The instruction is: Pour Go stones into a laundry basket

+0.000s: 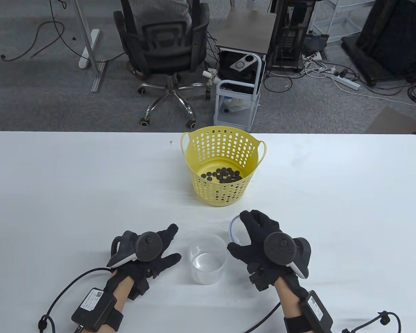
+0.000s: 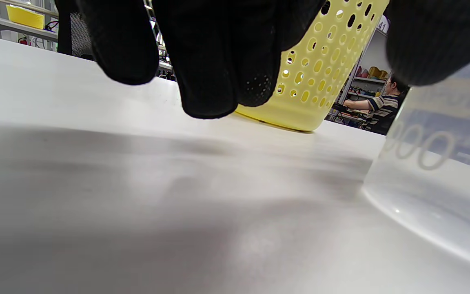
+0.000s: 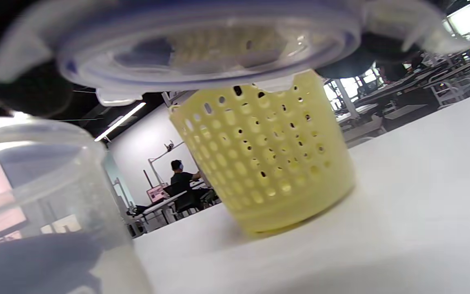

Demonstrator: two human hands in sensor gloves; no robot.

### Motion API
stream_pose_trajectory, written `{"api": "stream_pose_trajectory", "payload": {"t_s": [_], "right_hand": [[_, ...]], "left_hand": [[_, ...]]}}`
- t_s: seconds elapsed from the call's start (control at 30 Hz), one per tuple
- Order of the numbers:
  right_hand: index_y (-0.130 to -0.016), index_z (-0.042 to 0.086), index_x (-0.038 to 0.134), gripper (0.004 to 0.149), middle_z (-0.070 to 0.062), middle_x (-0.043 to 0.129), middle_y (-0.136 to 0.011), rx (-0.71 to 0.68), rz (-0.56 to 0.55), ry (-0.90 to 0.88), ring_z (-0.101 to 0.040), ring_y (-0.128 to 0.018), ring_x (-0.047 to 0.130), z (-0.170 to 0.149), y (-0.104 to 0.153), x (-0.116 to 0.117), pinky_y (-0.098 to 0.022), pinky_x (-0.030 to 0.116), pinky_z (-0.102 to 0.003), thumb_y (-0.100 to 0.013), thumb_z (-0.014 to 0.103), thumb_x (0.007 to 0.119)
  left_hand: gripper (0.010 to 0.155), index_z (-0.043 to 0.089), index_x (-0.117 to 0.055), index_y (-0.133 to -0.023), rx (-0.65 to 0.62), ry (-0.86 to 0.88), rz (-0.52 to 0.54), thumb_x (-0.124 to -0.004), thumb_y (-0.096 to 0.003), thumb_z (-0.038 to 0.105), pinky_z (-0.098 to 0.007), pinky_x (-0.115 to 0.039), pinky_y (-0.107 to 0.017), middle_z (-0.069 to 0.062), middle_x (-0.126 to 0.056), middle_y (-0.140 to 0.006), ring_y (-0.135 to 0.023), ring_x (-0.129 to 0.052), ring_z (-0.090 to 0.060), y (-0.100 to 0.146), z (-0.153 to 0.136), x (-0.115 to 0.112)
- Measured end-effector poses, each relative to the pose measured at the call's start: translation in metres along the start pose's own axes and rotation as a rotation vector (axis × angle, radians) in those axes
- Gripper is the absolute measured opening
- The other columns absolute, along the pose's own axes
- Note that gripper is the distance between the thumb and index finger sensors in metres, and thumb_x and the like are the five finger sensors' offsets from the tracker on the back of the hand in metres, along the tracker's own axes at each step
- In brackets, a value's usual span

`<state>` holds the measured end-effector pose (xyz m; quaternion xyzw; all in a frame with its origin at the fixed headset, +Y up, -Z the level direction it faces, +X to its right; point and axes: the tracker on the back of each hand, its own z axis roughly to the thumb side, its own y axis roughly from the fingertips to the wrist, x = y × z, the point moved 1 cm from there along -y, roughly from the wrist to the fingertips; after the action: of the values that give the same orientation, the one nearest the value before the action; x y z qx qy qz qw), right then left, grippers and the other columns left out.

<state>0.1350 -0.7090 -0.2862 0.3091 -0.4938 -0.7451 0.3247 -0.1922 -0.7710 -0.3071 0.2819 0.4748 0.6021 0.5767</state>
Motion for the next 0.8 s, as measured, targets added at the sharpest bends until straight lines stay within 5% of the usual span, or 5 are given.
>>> {"api": "stream_pose_trajectory", "payload": {"t_s": [0.57,0.8], "right_hand": [[-0.097,0.021,0.074,0.089,-0.015,0.068,-0.105,-0.279,0.12,0.111,-0.062,-0.081,0.076,0.081,0.008,0.027,-0.056,0.07,-0.067,-0.029,0.073,0.096],[-0.097,0.021,0.074,0.086,-0.015,0.068,-0.106,-0.293,0.166,0.14,-0.061,-0.085,0.072,0.083,0.011,0.036,-0.059,0.065,-0.069,-0.031,0.072,0.095]], "left_hand": [[0.087,0.034,-0.046,-0.109,0.017,-0.021,0.015,-0.079,-0.0385,0.072,-0.055,-0.072,-0.069,0.008,-0.077,-0.111,-0.093,-0.092,-0.022,0.0,0.002,0.003],[0.078,0.036,-0.058,-0.105,0.054,-0.006,0.211,-0.081,-0.0384,0.07,-0.053,-0.076,-0.066,0.01,-0.086,-0.103,-0.086,-0.099,-0.02,0.007,-0.001,0.016]]}}
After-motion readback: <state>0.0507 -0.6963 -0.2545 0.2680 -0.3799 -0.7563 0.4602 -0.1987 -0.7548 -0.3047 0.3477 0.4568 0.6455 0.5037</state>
